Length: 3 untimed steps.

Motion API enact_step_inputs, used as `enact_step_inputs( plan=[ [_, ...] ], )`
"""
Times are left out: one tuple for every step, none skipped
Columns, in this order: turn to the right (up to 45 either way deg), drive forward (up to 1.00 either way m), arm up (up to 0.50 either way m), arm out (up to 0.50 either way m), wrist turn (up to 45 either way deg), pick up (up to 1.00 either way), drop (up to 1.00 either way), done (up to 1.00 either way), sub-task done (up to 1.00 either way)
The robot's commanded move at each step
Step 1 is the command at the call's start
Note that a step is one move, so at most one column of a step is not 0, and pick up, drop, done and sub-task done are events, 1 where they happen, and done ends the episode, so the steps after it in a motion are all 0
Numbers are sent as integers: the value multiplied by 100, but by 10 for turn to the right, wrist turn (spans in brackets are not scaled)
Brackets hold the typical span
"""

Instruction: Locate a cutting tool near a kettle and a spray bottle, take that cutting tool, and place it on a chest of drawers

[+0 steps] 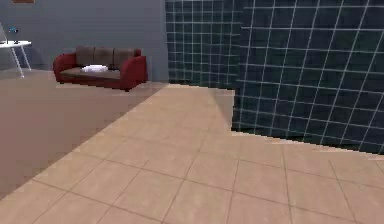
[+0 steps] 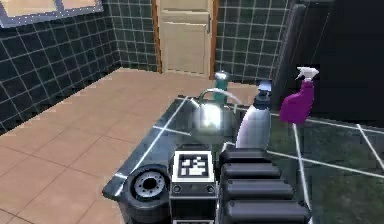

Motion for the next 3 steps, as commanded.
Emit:
enact_step_inputs(
  plan=[
    [-330,0,0,0,0,0,0,0,0],
    [0,45,0,0,0,0,0,0,0],
    [180,0,0,0,0,0,0,0,0]
  ],
)
